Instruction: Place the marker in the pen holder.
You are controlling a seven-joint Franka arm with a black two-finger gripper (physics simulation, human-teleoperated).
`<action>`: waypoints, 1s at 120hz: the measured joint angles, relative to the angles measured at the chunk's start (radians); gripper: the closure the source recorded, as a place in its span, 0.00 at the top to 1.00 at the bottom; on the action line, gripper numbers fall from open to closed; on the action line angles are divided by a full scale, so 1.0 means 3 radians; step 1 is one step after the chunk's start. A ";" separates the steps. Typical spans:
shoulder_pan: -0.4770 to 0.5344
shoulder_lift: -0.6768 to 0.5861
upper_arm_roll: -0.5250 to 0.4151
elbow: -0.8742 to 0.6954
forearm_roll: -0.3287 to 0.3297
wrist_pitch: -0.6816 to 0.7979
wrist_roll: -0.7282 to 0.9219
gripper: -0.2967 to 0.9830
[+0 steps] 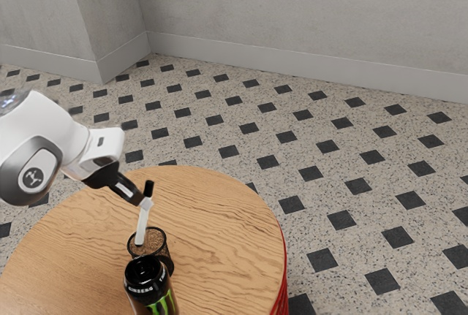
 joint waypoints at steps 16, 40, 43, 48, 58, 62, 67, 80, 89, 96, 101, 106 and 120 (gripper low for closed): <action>-0.0012 0.0017 0.0099 -0.0054 -0.0009 0.0135 0.0135 0.15; -0.0073 0.0082 0.0137 -0.0059 -0.0028 0.0341 0.0322 0.15; -0.0075 0.0089 0.0139 -0.0066 -0.0033 0.0358 0.0343 0.15; -0.0076 0.0101 0.0140 -0.0079 -0.0040 0.0383 0.0376 0.15; -0.0102 0.0121 0.0141 -0.0085 -0.0061 0.0390 0.0443 0.28; -0.0110 0.0124 0.0141 -0.0084 -0.0069 0.0387 0.0469 0.34; -0.0122 0.0125 0.0141 -0.0082 -0.0078 0.0382 0.0501 0.41; -0.0147 0.0126 0.0140 -0.0072 -0.0090 0.0374 0.0572 0.55; -0.0034 0.0260 0.0098 0.0424 -0.0051 0.0095 0.0568 0.62; 0.0625 0.0931 -0.0539 0.1983 0.0167 -0.0745 0.0416 0.65; 0.1049 0.1302 -0.0829 0.2600 0.0158 -0.1257 0.0306 0.67; 0.1323 0.1461 -0.0996 0.3059 0.0222 -0.1692 0.0209 0.69; 0.1460 0.1563 -0.1227 0.3703 0.0415 -0.2649 -0.0030 0.72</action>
